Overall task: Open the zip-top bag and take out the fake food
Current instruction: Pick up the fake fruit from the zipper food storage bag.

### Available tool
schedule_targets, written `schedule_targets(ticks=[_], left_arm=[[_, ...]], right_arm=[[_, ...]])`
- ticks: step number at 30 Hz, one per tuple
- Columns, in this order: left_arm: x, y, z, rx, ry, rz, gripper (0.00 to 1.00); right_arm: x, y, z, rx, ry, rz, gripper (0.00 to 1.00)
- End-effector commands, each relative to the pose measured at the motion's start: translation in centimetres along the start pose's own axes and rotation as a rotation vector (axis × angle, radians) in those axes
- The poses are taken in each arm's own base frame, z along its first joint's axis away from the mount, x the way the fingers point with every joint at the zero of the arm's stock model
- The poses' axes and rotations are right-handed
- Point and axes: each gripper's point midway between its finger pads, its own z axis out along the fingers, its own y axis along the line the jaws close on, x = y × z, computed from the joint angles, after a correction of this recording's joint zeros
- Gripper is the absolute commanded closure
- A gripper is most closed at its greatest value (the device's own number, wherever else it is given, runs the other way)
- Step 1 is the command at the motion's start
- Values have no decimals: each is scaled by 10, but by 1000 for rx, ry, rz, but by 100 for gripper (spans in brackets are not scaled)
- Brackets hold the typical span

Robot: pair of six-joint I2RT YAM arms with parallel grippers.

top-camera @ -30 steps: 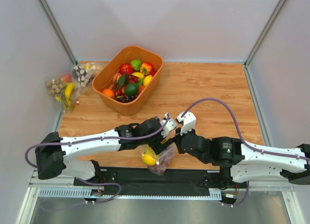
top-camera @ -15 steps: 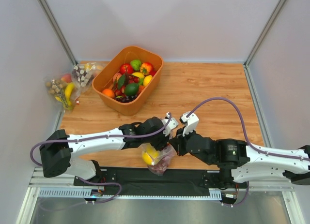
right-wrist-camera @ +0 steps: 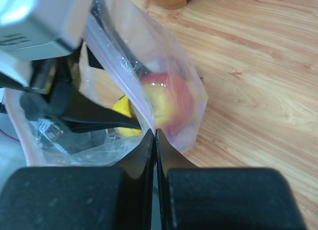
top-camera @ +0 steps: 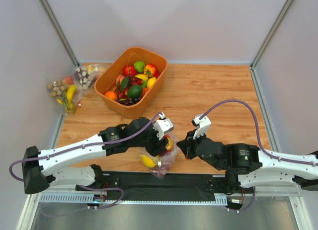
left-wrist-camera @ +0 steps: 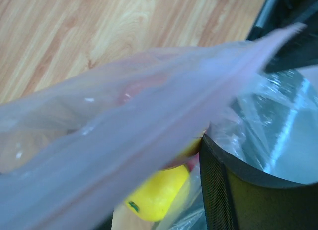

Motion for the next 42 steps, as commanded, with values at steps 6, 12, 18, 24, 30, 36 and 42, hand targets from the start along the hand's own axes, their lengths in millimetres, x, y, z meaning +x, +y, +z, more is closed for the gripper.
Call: schedule_targets(ticks=[6, 12, 18, 24, 30, 36, 42], left_arm=[[-21, -25, -50, 124, -48, 7, 100], [-11, -15, -62, 69, -27, 5, 100], [-18, -11, -72, 38, -47, -1, 100], [-33, -13, -81, 42, -79, -1, 100], [-34, -14, -86, 46, -71, -3, 100], [-35, -24, -90, 99, -76, -8, 100], [-33, -27, -91, 117, -59, -12, 100]], right_arm=[[-8, -11, -1, 83, -17, -23, 99], [-21, -12, -13, 13, -91, 44, 71], [-12, -3, -27, -157, -90, 18, 49], [19, 19, -13, -280, -16, -84, 40], [28, 54, 5, -403, -30, -118, 35], [27, 64, 27, -387, -77, -216, 33], [24, 48, 42, -284, -129, -261, 32]])
